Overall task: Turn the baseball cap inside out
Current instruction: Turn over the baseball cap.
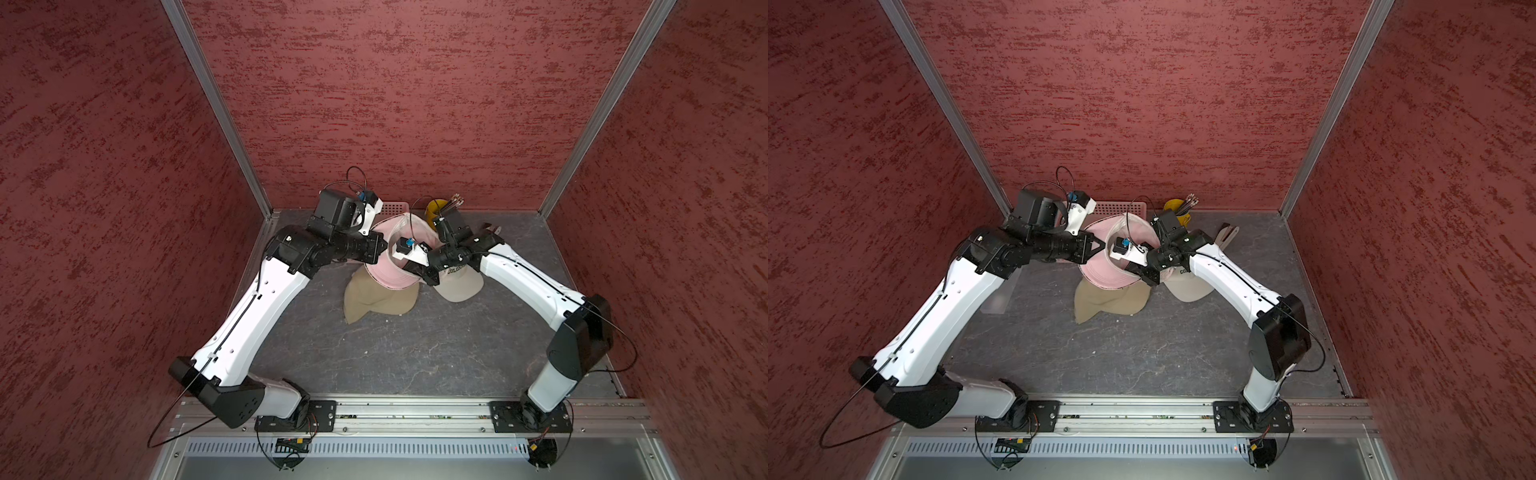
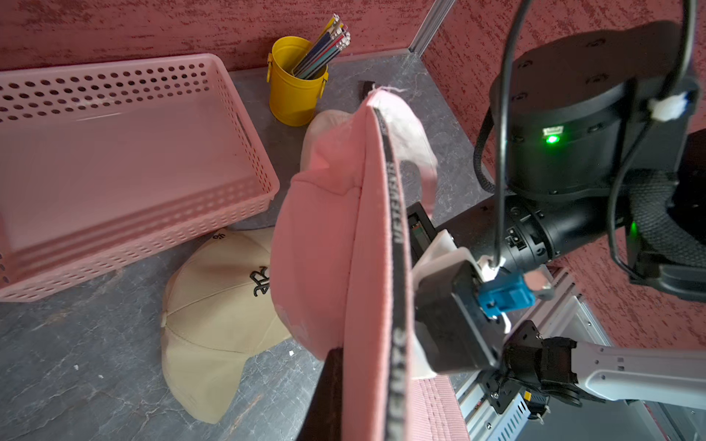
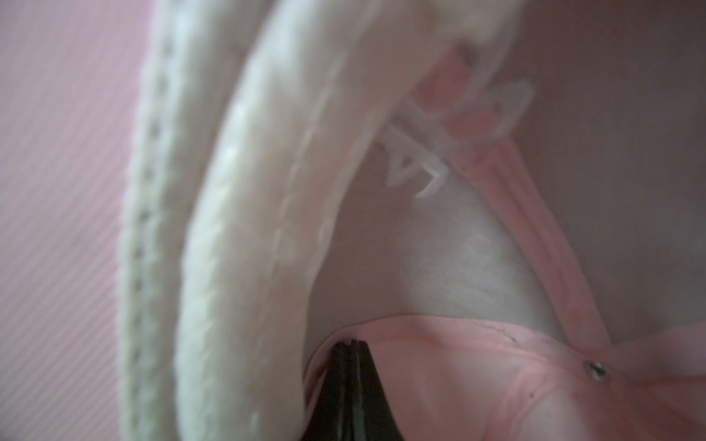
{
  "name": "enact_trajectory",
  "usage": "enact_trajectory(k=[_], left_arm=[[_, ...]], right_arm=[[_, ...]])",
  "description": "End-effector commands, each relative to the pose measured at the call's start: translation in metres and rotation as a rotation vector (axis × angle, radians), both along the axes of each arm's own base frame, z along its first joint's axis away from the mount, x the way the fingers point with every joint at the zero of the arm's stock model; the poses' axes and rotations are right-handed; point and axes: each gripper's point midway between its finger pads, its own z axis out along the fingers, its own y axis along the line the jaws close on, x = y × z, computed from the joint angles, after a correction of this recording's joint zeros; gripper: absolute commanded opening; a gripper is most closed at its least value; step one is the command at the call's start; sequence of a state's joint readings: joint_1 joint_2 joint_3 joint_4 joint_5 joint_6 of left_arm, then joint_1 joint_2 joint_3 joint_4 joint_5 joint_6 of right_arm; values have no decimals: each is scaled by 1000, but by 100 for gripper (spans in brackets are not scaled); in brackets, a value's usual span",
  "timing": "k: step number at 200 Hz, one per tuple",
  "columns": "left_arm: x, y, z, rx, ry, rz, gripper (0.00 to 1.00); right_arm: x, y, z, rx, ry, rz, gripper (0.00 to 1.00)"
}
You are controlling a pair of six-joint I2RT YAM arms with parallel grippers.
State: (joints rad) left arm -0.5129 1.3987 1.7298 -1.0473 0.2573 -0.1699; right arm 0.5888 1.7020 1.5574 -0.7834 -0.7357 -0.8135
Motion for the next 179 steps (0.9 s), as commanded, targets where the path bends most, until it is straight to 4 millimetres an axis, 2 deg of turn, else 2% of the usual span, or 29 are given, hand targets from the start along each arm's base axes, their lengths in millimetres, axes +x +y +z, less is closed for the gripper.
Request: enact_trajectory(k=[1, 23, 39, 49, 58, 67, 77, 95, 107, 109, 113, 128, 164, 179], left_arm=[[9, 9, 29, -72, -69, 6, 0], [12, 14, 34, -66, -82, 14, 0], [10, 11, 34, -72, -74, -5, 0], [9, 9, 28, -50, -67, -9, 0], [7, 7, 21, -11, -66, -11, 0], [7, 7, 16, 28, -68, -1, 0], [8, 8, 11, 50, -69, 17, 0], [16, 10, 5, 36, -56, 76, 0], [25, 14, 1, 11, -37, 130, 0], [26, 15, 1, 5, -31, 136, 0], [29, 16, 1, -8, -24, 151, 0], [36, 17, 2, -58, 5, 197, 0], [51, 10, -2, -124, 64, 228, 0], [55, 3, -4, -142, 88, 218, 0]], right_arm=[[-41, -7, 3, 28, 6, 110, 0], [-36, -14, -12, -24, 3, 49, 0], [-20, -18, -18, -52, -48, -33, 0], [-3, -20, -13, -47, -105, -106, 0], [8, -22, -6, -38, -147, -158, 0], [17, -23, 12, -7, -195, -197, 3], [37, -25, 34, 30, -256, -300, 7], [48, -25, 81, 148, -294, -397, 28], [45, -22, 99, 217, -288, -399, 38], [42, -24, 110, 243, -304, -404, 39], [40, -25, 120, 274, -312, -410, 42], [27, -25, 136, 344, -320, -397, 46], [-26, -16, 141, 386, -370, -283, 53], [-42, -11, 141, 401, -404, -264, 56]])
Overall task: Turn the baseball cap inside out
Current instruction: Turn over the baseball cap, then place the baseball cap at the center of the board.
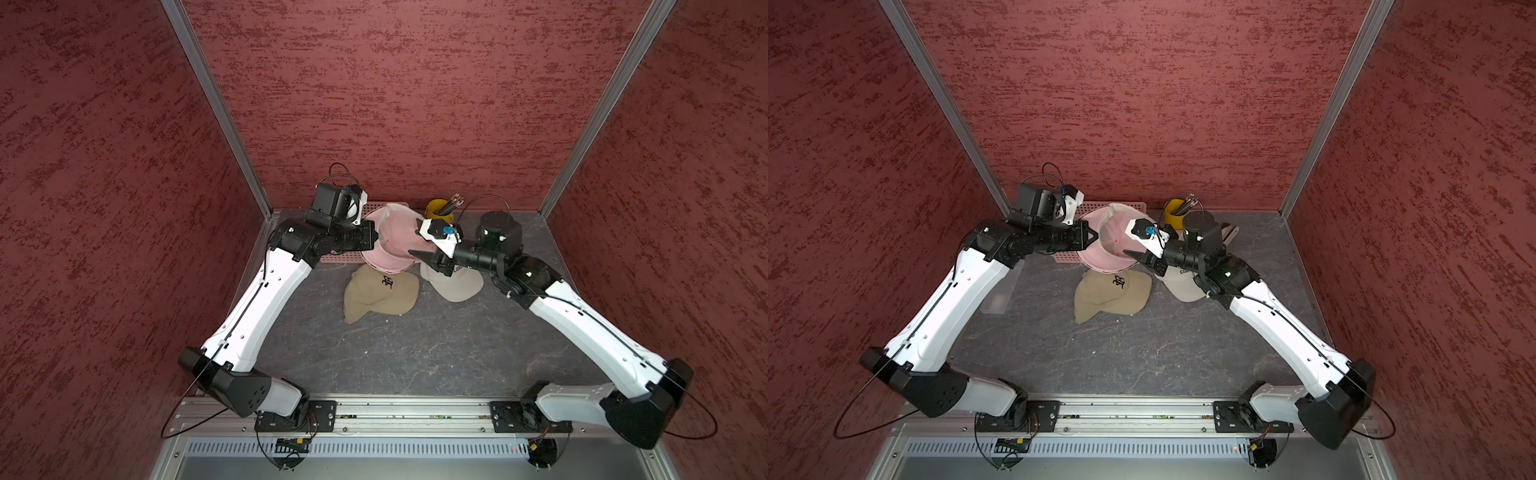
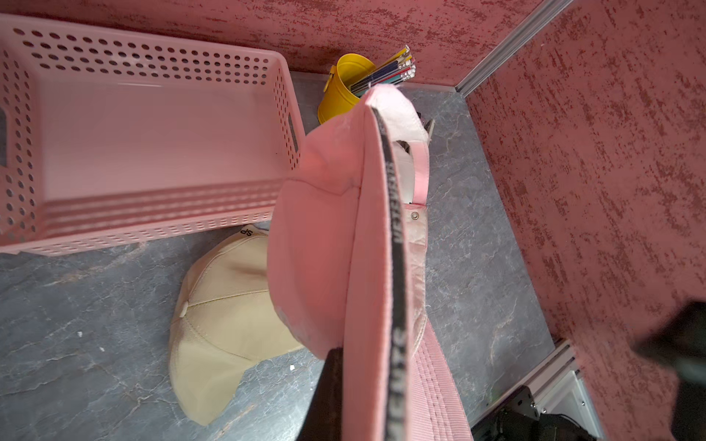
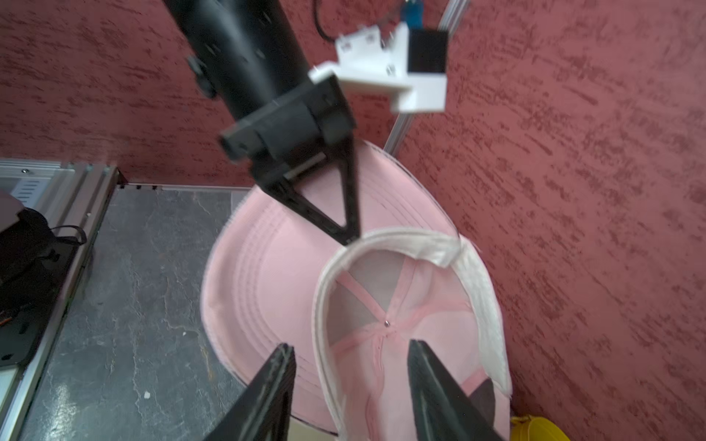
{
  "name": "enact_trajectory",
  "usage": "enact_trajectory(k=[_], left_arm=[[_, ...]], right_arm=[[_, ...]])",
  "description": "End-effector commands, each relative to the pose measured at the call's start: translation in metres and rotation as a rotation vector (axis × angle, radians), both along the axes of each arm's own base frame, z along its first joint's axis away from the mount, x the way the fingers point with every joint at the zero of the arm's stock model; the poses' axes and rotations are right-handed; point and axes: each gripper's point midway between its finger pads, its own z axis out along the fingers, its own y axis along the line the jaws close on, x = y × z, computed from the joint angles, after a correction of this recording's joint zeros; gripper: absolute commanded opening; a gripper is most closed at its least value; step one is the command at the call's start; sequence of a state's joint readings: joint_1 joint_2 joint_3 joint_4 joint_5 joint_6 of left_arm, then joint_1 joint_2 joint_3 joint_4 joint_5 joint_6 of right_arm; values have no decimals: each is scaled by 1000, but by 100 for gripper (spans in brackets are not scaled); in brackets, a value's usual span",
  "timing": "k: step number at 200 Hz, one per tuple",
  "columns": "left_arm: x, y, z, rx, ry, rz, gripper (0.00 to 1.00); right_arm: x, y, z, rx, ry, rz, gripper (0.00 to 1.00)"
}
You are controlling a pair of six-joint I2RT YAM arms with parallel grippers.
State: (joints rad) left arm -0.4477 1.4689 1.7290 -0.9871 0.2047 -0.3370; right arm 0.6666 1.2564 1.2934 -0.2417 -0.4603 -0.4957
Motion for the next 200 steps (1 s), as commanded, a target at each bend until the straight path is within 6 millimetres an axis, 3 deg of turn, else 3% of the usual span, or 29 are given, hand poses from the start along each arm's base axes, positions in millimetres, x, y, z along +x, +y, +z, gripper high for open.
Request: enact_trajectory(k=[1, 29, 65, 94, 116, 146, 168, 200], left_arm=[[13, -13, 12, -88, -4, 9, 0], [17, -20, 9, -109, 20, 3, 0], [20, -24, 12, -138, 34, 11, 0], [20, -29, 13, -173, 45, 6, 0], [19, -30, 14, -179, 41, 0, 0], [18, -31, 11, -177, 39, 0, 0], [18, -34, 13, -192, 32, -6, 0], [19, -35, 20, -219, -3, -14, 12]], right_arm=[[-23, 12, -8, 16, -28, 34, 56], [-20, 26, -15, -33, -112, -71, 66], [-3, 49, -30, -151, -225, -200, 66], [18, 53, -36, -196, -269, -324, 61], [29, 52, -40, -215, -261, -384, 49], [35, 53, -36, -192, -235, -418, 17], [37, 50, -36, -185, -179, -437, 1], [45, 31, -39, -133, -53, -483, 0]])
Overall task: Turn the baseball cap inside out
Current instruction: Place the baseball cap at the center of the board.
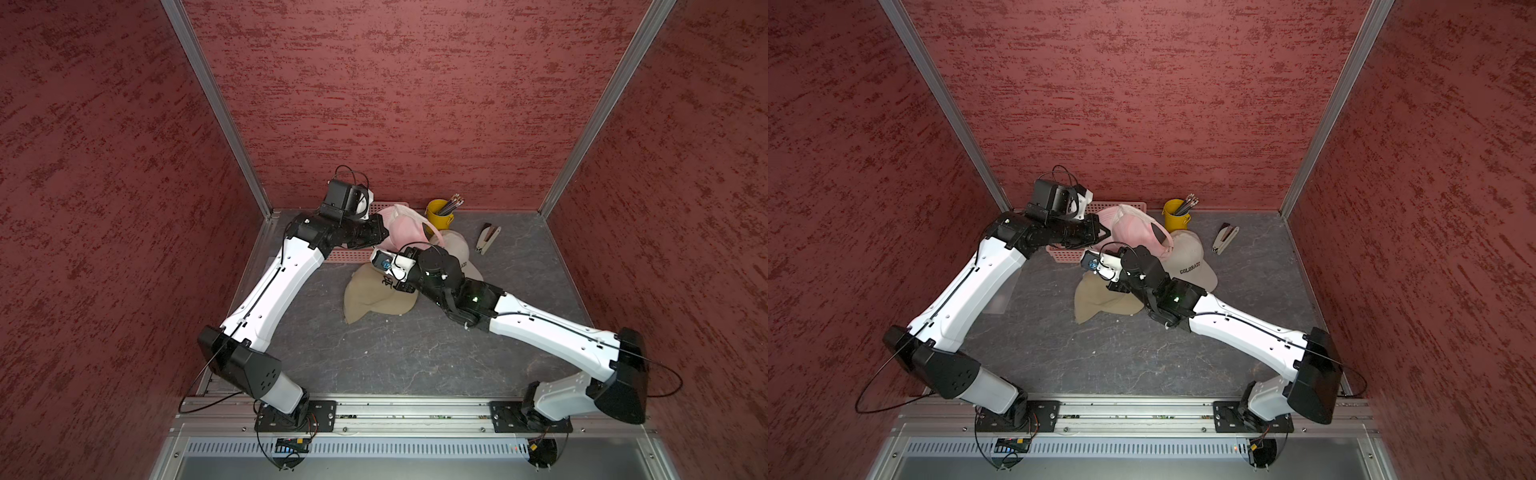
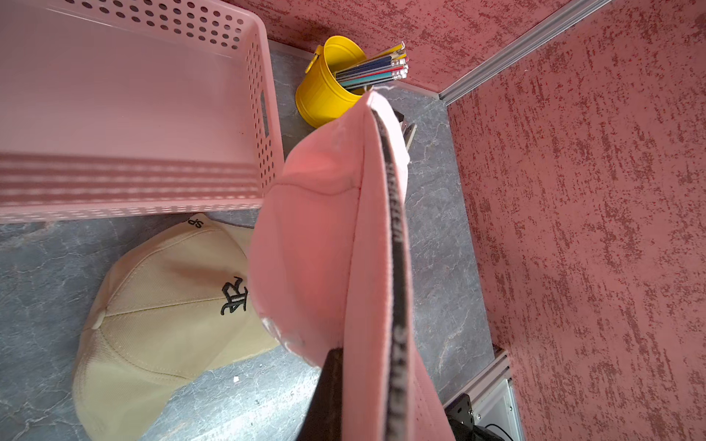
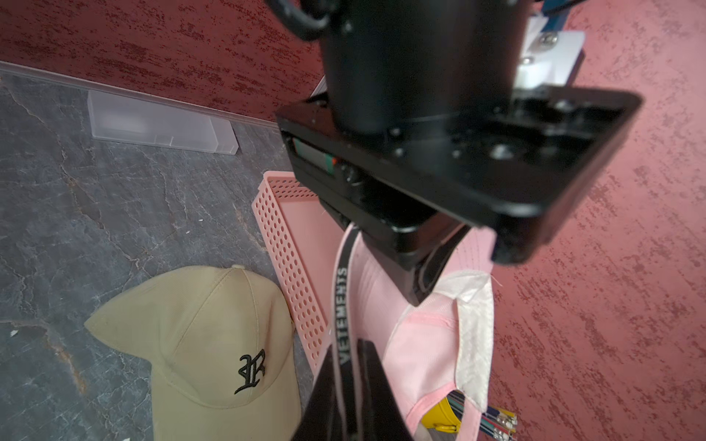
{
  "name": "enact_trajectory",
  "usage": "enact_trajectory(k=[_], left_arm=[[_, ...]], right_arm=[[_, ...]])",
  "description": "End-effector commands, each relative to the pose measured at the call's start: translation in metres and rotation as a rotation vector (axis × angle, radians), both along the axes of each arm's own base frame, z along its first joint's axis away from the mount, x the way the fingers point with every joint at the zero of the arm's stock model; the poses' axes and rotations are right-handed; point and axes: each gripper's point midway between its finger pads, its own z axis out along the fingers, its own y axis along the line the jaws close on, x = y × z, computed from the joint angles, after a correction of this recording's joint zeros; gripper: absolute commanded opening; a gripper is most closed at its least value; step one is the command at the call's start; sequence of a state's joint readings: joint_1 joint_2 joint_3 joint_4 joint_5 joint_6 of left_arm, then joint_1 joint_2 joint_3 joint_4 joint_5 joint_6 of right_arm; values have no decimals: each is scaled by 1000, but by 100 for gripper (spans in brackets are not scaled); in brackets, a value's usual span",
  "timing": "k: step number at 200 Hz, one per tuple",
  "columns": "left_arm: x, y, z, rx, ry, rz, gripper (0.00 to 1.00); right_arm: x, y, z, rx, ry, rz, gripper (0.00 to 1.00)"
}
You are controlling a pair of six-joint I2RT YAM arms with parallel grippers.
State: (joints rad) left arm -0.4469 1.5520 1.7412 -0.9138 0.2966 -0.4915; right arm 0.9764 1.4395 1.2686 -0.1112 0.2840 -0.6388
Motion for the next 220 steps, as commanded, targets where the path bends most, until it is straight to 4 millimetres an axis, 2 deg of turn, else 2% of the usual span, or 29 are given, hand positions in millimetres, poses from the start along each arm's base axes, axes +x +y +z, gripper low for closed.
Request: enact_trajectory(k=[1, 11, 25, 37, 41, 44, 67, 87, 113, 129, 143, 163, 186, 220], left_arm=[[1, -10, 32, -80, -116, -34, 13], [1, -9, 36, -81, -132, -36, 23], [1, -7, 42, -82, -158, -29, 48], [0, -6, 50, -94, -188, -31, 76], [0, -5, 52, -99, -197, -32, 95], [0, -5, 53, -103, -202, -34, 100], [-2, 2, 67, -115, -243, -19, 100], [-4, 16, 76, -101, -273, 16, 100], [0, 44, 69, 23, -304, 94, 100], [4, 61, 58, 126, -311, 134, 100], [6, 69, 47, 173, -312, 156, 100], [9, 67, 34, 174, -304, 155, 100], [12, 56, 22, 136, -284, 127, 100], [16, 44, 9, 126, -270, 95, 100]], right_arm=[[14, -20, 22, 160, 99, -107, 0], [17, -30, 25, 212, 139, -135, 0], [19, -45, 29, 291, 210, -164, 0], [22, -59, 33, 366, 270, -188, 0], [22, -63, 33, 389, 287, -196, 0], [23, -67, 35, 409, 296, -203, 0], [27, -96, 48, 551, 328, -266, 0], [24, -120, 69, 710, 332, -285, 0], [23, -159, 101, 931, 306, -340, 0], [25, -197, 108, 1070, 262, -448, 0], [21, -230, 108, 1201, 191, -524, 0], [14, -269, 105, 1303, 31, -625, 0], [11, -295, 97, 1345, -135, -689, 0], [-4, -330, 81, 1427, -397, -751, 0]])
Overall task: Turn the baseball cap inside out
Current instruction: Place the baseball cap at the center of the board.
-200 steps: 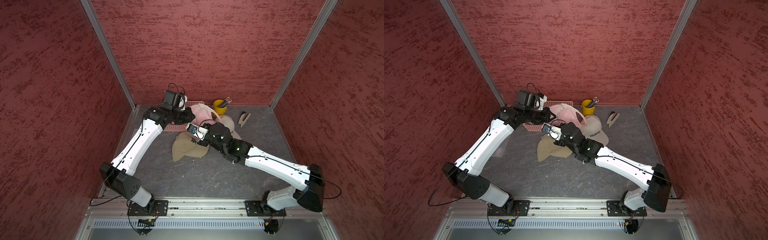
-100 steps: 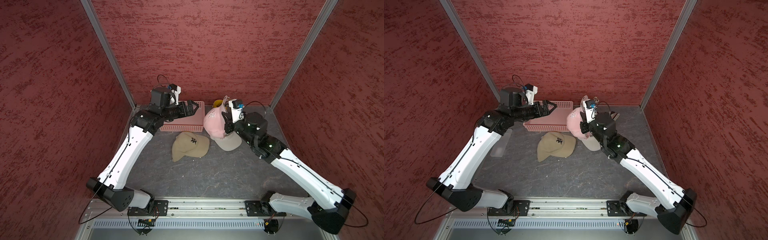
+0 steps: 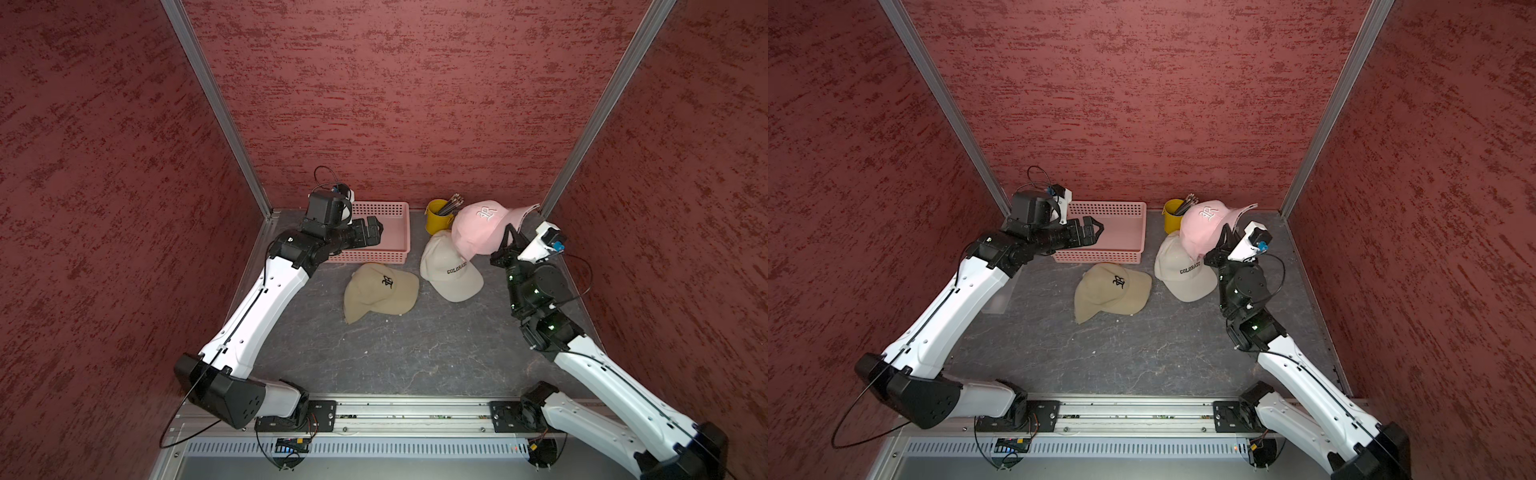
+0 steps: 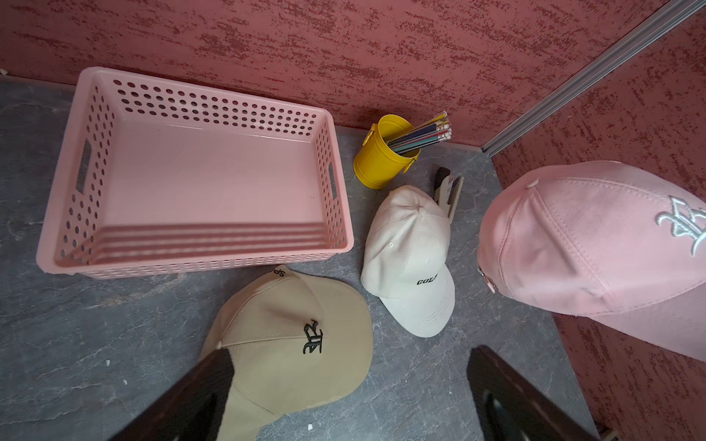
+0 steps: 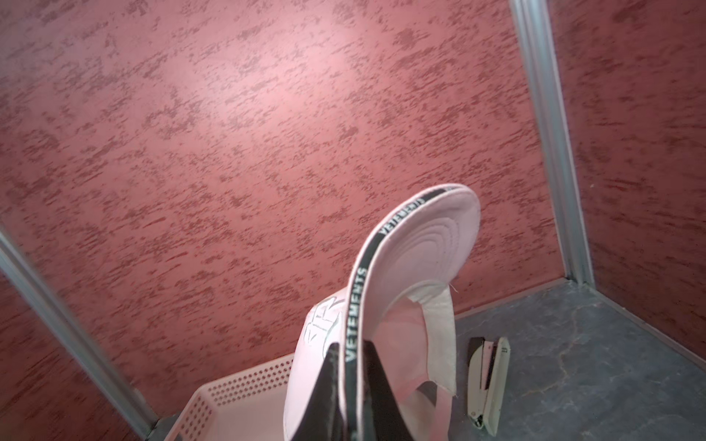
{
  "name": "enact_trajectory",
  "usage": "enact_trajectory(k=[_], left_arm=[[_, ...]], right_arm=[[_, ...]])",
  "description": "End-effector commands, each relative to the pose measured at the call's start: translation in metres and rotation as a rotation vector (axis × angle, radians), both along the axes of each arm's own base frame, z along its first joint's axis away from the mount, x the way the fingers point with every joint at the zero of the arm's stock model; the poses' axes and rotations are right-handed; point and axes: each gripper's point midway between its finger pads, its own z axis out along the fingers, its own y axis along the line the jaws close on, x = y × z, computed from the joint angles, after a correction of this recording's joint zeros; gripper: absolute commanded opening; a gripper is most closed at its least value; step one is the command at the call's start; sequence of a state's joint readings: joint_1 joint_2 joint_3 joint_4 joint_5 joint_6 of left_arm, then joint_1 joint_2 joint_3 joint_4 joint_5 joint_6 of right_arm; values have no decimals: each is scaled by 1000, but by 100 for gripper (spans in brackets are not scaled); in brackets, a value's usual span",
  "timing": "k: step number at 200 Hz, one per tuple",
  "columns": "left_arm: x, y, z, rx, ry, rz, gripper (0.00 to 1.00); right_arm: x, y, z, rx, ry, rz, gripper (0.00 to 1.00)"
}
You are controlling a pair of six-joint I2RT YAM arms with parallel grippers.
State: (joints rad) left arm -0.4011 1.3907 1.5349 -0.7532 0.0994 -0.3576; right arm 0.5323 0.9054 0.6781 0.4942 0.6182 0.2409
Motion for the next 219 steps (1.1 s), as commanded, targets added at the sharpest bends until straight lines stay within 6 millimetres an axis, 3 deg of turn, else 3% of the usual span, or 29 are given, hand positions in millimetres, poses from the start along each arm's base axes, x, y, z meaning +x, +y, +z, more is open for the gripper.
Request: enact_trajectory(k=[1, 27, 63, 86, 126, 156, 182, 219], left_arm=[[7, -10, 5, -15, -46, -30, 100], [10, -13, -2, -12, -38, -41, 100], [14, -17, -14, -7, -25, -48, 100], [19, -17, -25, 8, -11, -47, 100], [25, -21, -37, 11, 4, -48, 100], [26, -18, -41, 24, -2, -45, 100], [28, -16, -45, 18, 3, -42, 100], [30, -16, -50, 1, 9, -46, 100]], right_arm=[[-24, -44, 24, 101, -241, -209, 0], [-30, -67, 8, 109, -337, -329, 0], [-14, -107, -32, 189, -321, -371, 0], [0, -120, -51, 217, -299, -363, 0], [31, -130, -98, 318, -221, -332, 0], [48, -134, -112, 365, -200, -309, 0], [51, -135, -114, 378, -197, -305, 1], [55, -139, -147, 404, -127, -330, 11]])
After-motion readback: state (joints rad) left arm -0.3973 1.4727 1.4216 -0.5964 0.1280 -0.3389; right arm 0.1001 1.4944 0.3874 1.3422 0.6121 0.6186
